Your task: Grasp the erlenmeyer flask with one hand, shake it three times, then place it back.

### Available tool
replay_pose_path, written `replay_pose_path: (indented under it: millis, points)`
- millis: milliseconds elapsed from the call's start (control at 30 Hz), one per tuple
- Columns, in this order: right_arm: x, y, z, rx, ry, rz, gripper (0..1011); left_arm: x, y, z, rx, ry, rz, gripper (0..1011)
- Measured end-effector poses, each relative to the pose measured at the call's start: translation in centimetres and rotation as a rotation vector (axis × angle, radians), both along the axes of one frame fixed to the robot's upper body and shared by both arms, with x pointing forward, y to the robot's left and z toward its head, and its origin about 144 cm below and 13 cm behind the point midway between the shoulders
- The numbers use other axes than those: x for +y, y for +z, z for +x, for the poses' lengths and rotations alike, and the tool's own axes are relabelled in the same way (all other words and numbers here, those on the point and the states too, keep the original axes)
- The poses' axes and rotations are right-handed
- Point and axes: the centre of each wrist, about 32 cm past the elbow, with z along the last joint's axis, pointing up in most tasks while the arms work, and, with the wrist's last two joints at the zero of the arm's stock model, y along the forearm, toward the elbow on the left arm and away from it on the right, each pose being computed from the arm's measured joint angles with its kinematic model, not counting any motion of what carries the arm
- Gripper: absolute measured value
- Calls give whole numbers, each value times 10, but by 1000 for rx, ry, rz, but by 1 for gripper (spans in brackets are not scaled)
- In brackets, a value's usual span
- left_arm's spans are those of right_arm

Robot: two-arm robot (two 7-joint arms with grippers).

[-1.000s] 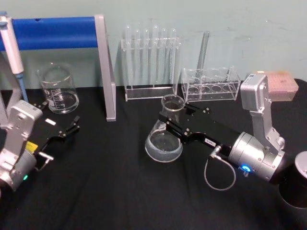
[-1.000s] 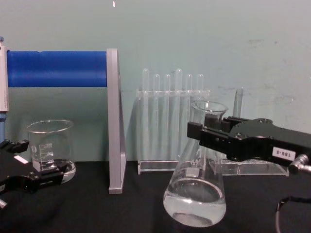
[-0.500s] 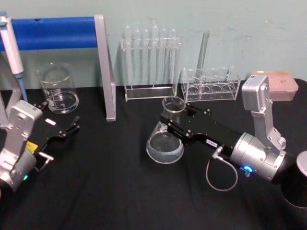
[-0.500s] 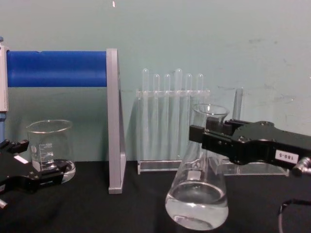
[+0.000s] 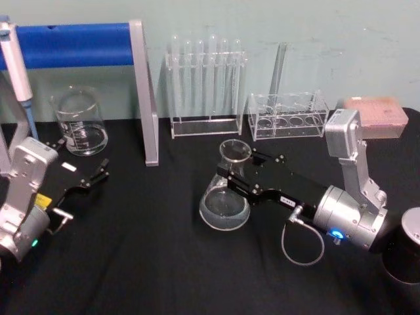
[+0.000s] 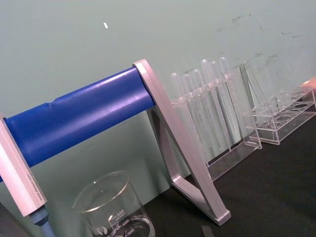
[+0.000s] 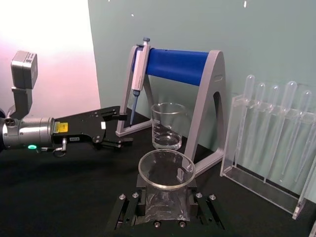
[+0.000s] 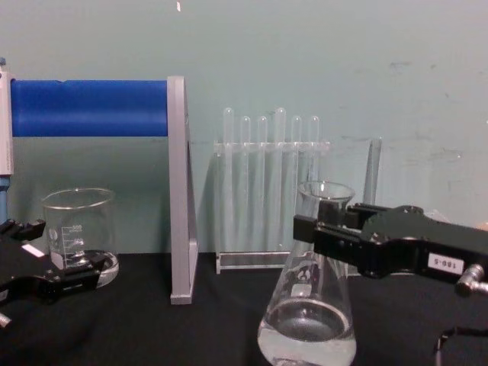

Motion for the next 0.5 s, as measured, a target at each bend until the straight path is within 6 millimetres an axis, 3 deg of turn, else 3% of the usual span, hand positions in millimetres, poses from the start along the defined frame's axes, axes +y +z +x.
replay_pose_path:
  millis: [500]
  points:
    - [-1, -9, 5, 19, 33, -15, 456, 0, 0, 0, 0, 0, 0, 1001]
